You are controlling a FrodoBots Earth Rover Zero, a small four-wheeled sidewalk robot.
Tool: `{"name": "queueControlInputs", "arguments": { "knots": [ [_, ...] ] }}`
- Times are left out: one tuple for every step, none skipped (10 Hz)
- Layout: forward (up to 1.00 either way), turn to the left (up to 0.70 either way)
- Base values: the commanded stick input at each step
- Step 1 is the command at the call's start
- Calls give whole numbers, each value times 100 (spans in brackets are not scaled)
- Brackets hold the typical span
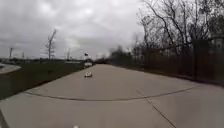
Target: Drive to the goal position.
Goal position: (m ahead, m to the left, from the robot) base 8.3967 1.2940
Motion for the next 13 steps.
{"name": "queueControlInputs", "arguments": {
  "knots": [
    [100, 0],
    [100, 0],
    [100, 0],
    [100, 0],
    [100, 0],
    [100, 0],
    [100, 0],
    [100, 0],
    [100, 21],
    [100, 40],
    [100, 40],
    [100, 38],
    [100, 0]
  ]
}}
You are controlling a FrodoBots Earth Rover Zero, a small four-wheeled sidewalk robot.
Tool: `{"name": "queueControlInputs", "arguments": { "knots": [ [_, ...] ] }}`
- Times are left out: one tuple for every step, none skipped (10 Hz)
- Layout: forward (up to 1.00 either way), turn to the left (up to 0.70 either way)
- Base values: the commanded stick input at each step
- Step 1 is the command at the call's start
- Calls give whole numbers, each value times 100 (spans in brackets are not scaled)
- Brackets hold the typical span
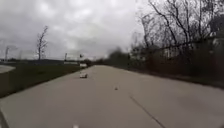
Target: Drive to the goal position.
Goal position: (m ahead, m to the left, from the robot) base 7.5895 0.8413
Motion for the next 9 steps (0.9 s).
{"name": "queueControlInputs", "arguments": {
  "knots": [
    [100, 0],
    [100, 1],
    [100, 5],
    [100, 3],
    [100, 0],
    [100, 0],
    [100, 0],
    [100, 0],
    [100, 0]
  ]
}}
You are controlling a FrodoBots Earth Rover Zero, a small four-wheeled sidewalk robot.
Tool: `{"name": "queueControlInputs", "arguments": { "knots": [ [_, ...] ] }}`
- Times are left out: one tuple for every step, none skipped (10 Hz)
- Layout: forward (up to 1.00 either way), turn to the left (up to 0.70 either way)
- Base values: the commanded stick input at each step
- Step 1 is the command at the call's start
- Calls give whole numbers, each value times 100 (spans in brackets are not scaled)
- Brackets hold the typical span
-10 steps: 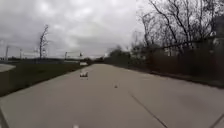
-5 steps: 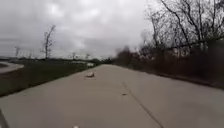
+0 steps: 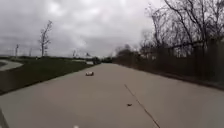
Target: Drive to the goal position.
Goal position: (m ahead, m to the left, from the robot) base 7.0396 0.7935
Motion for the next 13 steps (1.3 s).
{"name": "queueControlInputs", "arguments": {
  "knots": [
    [100, 0],
    [100, 0],
    [100, 0],
    [100, 0],
    [100, 0],
    [100, 1],
    [100, 38],
    [100, 40],
    [100, 25],
    [100, 10],
    [100, 1],
    [100, 0],
    [100, 0]
  ]
}}
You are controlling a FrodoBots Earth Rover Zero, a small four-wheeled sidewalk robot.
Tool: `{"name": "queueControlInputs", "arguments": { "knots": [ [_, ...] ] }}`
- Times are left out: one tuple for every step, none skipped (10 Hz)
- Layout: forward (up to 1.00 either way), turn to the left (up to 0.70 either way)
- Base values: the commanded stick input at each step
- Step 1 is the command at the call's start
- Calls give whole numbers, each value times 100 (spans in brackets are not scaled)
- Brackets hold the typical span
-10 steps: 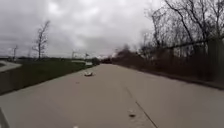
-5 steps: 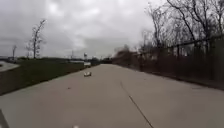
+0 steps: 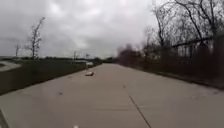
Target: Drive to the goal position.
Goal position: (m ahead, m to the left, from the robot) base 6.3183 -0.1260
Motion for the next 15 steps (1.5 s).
{"name": "queueControlInputs", "arguments": {
  "knots": [
    [100, 0],
    [100, 0],
    [100, 0],
    [100, 0],
    [100, 0],
    [100, 21],
    [100, 13],
    [100, 0],
    [100, 0],
    [100, 0],
    [100, 0],
    [100, 0],
    [100, 0],
    [100, 0],
    [100, 0]
  ]
}}
